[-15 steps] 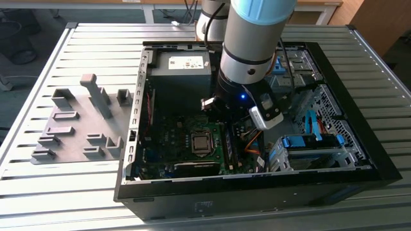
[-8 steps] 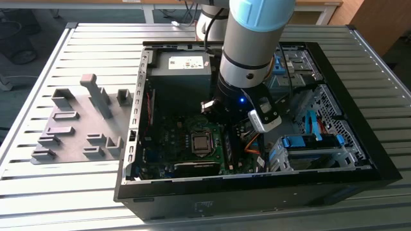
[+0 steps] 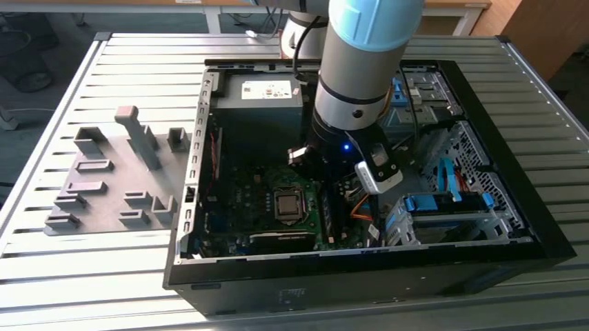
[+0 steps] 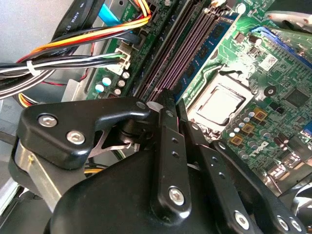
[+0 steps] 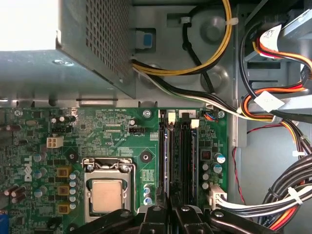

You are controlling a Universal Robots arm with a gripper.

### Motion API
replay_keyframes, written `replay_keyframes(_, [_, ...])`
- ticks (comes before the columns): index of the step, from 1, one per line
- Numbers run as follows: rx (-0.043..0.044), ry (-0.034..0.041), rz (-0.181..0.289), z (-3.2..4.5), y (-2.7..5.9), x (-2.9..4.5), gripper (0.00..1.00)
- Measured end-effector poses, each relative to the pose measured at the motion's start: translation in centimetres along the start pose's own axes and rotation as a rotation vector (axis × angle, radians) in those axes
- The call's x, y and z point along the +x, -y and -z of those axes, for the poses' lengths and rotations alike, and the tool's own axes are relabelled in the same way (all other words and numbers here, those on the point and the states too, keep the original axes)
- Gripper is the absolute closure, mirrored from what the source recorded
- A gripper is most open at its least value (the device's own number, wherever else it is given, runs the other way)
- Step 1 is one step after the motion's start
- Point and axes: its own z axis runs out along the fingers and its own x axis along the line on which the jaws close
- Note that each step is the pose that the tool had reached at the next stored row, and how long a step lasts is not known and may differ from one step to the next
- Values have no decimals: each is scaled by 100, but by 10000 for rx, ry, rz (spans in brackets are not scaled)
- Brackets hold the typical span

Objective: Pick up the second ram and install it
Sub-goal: 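Insert the second ram into the second slot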

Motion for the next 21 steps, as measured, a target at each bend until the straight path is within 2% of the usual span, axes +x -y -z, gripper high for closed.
replay_keyframes(21, [-11, -1, -160, -53, 7, -32, 86])
